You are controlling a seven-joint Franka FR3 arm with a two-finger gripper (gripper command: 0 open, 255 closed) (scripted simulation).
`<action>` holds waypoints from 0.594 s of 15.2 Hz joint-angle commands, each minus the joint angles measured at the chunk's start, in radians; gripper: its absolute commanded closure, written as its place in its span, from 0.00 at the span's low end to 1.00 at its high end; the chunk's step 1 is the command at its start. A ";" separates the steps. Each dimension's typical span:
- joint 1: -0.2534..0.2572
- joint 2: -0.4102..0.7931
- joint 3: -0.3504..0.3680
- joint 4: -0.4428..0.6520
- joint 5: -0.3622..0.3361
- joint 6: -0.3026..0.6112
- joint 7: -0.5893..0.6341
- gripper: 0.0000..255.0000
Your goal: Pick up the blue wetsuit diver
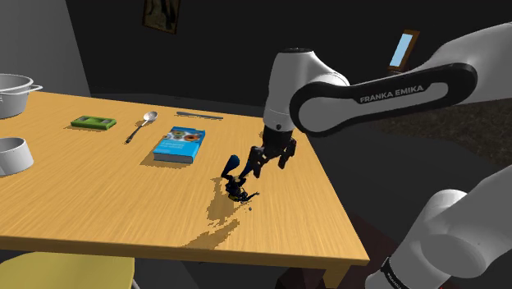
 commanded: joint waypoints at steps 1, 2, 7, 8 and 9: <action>0.000 0.069 0.047 0.033 -0.037 0.036 0.065 0.00; -0.002 0.105 0.069 0.054 -0.061 0.050 0.097 0.00; 0.003 0.276 0.147 0.160 -0.194 0.086 0.248 0.00; 0.004 0.283 0.146 0.152 -0.199 0.099 0.253 0.00; 0.004 0.289 0.147 0.144 -0.204 0.112 0.258 0.00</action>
